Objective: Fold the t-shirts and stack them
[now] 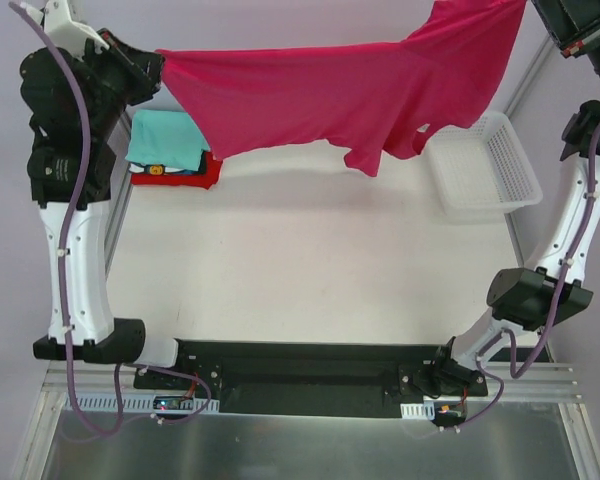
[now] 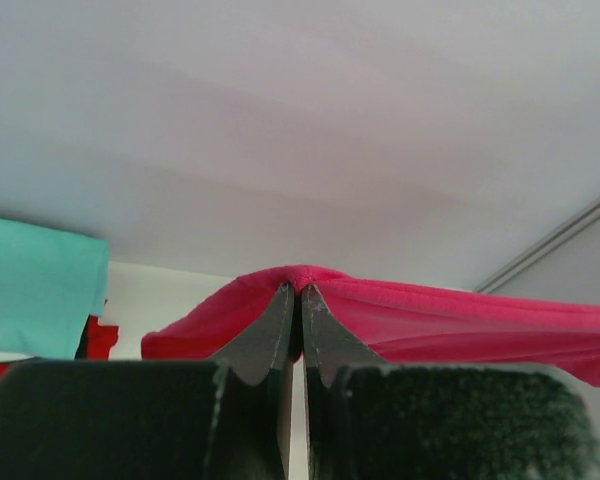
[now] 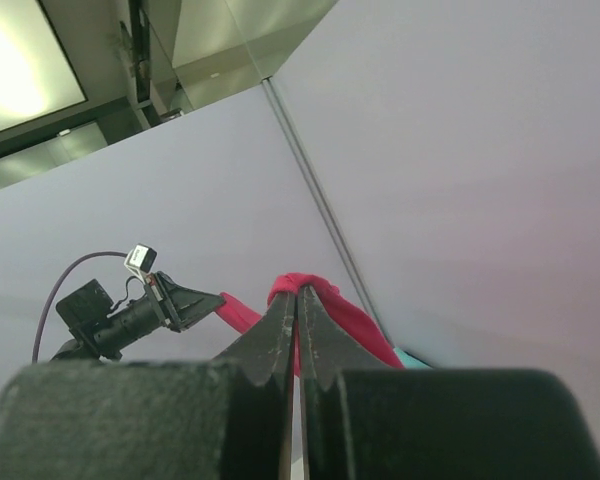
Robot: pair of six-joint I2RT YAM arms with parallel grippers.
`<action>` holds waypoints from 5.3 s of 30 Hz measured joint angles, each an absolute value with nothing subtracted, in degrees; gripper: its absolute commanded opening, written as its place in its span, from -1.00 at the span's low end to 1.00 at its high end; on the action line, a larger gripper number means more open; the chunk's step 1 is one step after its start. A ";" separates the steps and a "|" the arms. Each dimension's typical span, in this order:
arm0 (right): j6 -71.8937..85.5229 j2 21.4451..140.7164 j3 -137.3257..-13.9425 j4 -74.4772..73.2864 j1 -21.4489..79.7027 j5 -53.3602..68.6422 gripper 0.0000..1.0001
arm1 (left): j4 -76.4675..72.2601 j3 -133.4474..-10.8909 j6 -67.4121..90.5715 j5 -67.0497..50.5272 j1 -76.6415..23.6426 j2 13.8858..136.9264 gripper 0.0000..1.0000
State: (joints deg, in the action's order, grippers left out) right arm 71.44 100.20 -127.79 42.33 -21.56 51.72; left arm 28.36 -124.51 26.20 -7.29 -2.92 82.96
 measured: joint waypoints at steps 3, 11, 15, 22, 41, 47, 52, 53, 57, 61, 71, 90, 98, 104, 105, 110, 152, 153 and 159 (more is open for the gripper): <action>73.06 94.87 -123.07 45.32 -21.56 51.86 -0.99 | 28.14 -118.04 26.22 -7.38 -2.90 76.36 -1.00; 74.11 81.28 -112.53 48.53 -21.56 52.42 -0.99 | 28.27 -112.36 26.74 -8.60 -2.90 66.13 -1.00; 73.14 77.89 -112.01 47.33 -21.56 52.64 -0.99 | 29.02 -113.84 27.31 -8.97 -2.90 65.65 -1.00; 71.75 76.31 -111.02 46.15 -21.56 52.88 -0.99 | 29.95 -117.93 27.64 -8.99 -2.90 67.79 -1.00; 62.83 102.30 -113.51 44.62 -16.40 53.49 -0.99 | 23.64 -122.39 28.64 -10.61 -2.90 99.42 -1.00; 60.12 124.97 -136.70 36.75 -13.61 52.01 -0.99 | 22.92 -142.78 30.70 -13.37 -1.83 121.12 -1.00; 58.35 125.43 -131.76 35.94 -12.88 51.29 -0.99 | 19.59 -142.30 32.56 -15.46 -0.12 122.08 -1.00; 58.46 124.33 -129.34 36.84 -12.86 51.27 -0.99 | 18.70 -139.94 32.69 -15.90 0.10 120.36 -1.00; 59.86 119.81 -122.08 41.32 -12.73 52.01 -0.99 | 13.96 -126.15 33.30 -18.09 0.67 110.34 -1.00; 64.10 117.89 -127.04 45.12 -12.14 53.06 -0.99 | 10.02 -120.99 33.32 -22.17 0.75 102.21 -1.00; 74.02 78.91 -91.59 66.17 -11.73 56.66 -0.99 | 3.64 -82.87 34.15 -24.88 0.75 60.03 -1.00; 71.02 45.89 -59.90 55.27 -9.80 63.70 0.92 | 20.23 -63.83 43.92 -25.06 0.75 31.73 0.98; 54.11 42.00 -55.31 32.71 -9.69 61.76 0.92 | 19.75 -63.07 44.25 -26.94 0.75 34.39 0.98; 43.22 41.01 -48.66 11.64 -9.47 57.60 0.92 | 19.33 -53.34 44.95 -34.00 0.73 39.38 0.98; 41.56 41.47 -48.66 8.40 -9.45 57.04 0.92 | 19.44 -52.29 44.84 -35.14 0.73 41.39 0.98; 32.16 46.85 -49.82 -7.09 -9.13 53.78 0.92 | 19.99 -50.54 43.66 -39.07 -1.21 56.45 0.98; 12.43 66.00 -52.99 -41.21 13.93 13.34 0.92 | 21.76 -42.74 42.87 -24.84 -15.81 65.58 0.49; 12.32 69.65 -54.98 -40.69 13.93 13.61 0.92 | 21.78 -44.18 42.68 -24.53 -15.81 66.50 0.45; 9.58 88.92 -70.78 -41.58 14.20 9.39 0.92 | 24.36 -56.01 39.27 -17.45 -16.64 77.30 0.47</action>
State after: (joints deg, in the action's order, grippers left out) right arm 9.58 88.92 -70.78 -41.58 14.20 9.39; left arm 24.36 -56.01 39.27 -17.45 -16.64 77.30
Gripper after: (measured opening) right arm 0.960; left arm 0.737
